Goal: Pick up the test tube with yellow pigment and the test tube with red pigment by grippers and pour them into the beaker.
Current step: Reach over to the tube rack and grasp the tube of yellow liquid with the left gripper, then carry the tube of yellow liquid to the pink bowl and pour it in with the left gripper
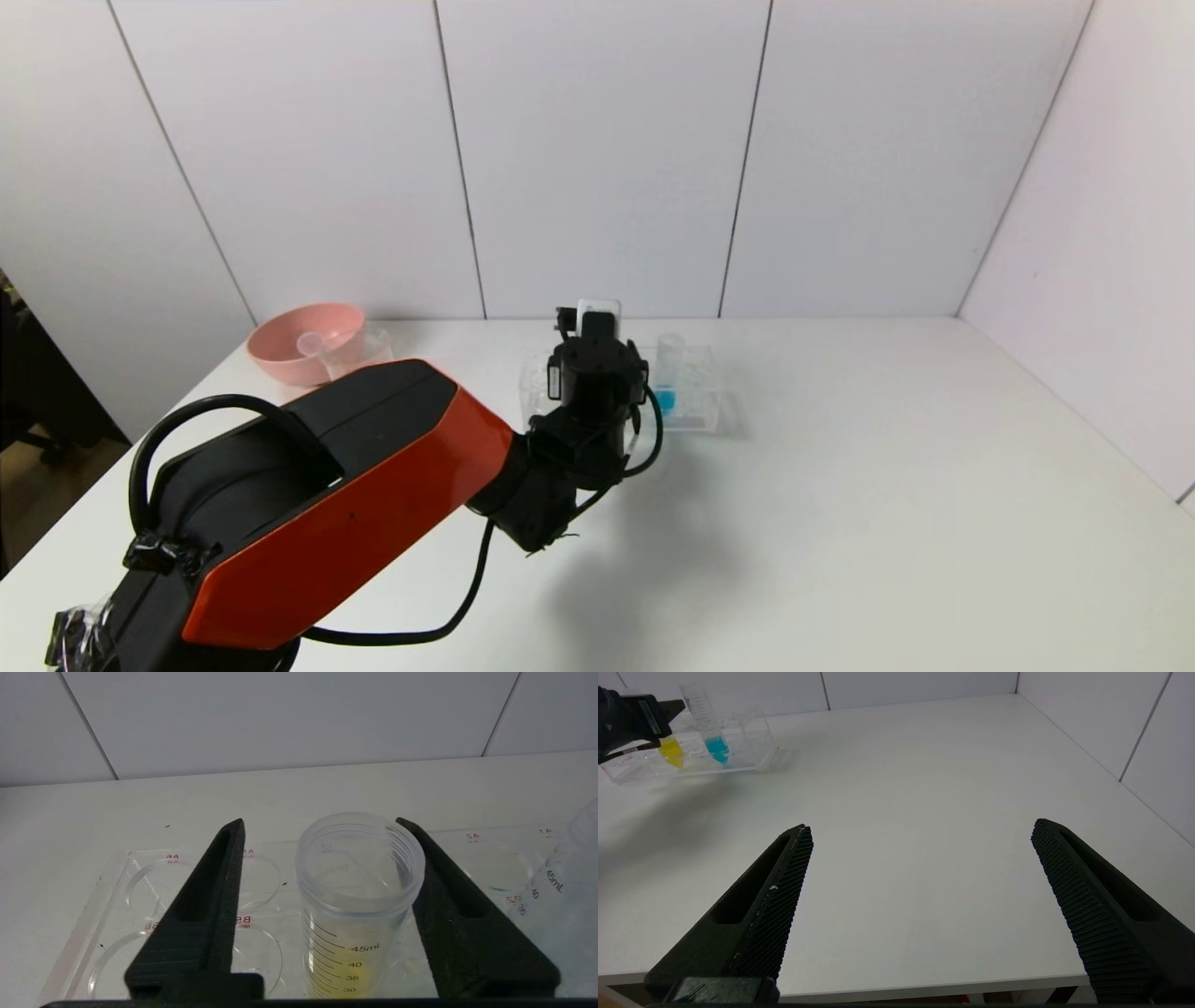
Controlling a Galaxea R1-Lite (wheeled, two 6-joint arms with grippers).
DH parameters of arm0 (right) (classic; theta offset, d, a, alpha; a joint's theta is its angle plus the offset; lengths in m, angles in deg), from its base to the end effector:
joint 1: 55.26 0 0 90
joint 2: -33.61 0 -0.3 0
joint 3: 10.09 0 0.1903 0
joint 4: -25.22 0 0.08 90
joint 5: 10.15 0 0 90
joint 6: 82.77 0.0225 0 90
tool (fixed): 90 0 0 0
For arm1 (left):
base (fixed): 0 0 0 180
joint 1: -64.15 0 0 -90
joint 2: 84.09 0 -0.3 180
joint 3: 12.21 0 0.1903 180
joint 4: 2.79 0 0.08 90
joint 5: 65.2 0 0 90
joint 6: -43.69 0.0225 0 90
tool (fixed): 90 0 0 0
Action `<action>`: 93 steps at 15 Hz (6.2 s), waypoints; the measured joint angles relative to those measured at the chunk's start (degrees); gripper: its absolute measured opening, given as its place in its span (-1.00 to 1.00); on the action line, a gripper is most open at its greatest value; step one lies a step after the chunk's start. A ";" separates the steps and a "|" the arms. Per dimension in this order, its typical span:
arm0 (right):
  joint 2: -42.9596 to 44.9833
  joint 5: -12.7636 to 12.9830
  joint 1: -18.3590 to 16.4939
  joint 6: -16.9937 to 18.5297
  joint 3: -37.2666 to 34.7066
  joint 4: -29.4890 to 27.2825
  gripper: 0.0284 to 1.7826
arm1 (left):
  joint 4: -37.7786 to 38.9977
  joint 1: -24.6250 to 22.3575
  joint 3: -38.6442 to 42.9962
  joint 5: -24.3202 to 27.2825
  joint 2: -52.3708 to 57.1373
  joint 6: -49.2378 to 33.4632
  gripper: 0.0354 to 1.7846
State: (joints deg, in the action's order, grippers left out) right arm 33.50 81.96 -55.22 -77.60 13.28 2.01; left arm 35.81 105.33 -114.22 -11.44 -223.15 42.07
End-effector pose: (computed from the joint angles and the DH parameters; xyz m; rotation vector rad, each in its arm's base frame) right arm -0.0227 -0.0008 0.0758 0.0902 -0.0025 -0.0361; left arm 0.3675 -0.3038 0.0846 -0.0452 -0.0199 -0.0865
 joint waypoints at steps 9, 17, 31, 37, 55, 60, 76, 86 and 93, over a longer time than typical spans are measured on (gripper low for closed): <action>0.00 0.06 0.00 0.00 0.00 -0.02 0.92 | 0.38 -0.04 -0.11 0.05 0.15 0.02 -0.44; 0.00 0.04 0.02 0.00 0.00 0.00 0.92 | -0.43 -0.15 -2.97 0.15 5.33 5.78 -0.44; 0.00 0.04 0.02 0.00 0.00 0.00 0.92 | -4.86 -3.18 14.04 12.43 20.09 5.61 -0.44; 0.00 0.01 0.02 -0.02 0.00 0.00 0.92 | -9.72 -17.75 34.79 33.71 39.83 5.42 -0.44; 0.00 0.01 0.02 0.00 0.00 0.00 0.92 | -50.68 -52.48 17.54 68.66 39.39 28.40 -0.44; 0.00 0.01 0.02 0.00 0.00 -0.02 0.92 | -74.95 -52.29 1.24 59.36 34.38 40.25 -0.44; 0.00 0.01 0.00 0.00 0.00 0.00 0.92 | -98.45 -45.31 -28.20 40.18 21.64 48.17 -0.44; 0.00 0.04 0.00 0.00 0.00 0.00 0.92 | -106.40 -44.24 -36.51 32.50 18.41 59.20 -0.44; 0.00 0.01 0.00 0.00 0.00 0.00 0.92 | -109.01 -42.17 -36.57 31.40 18.41 62.98 -0.44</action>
State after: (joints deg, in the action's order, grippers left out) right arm 33.50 81.97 -55.22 -77.60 13.28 2.01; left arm -73.20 63.16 -150.79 19.97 -204.74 105.05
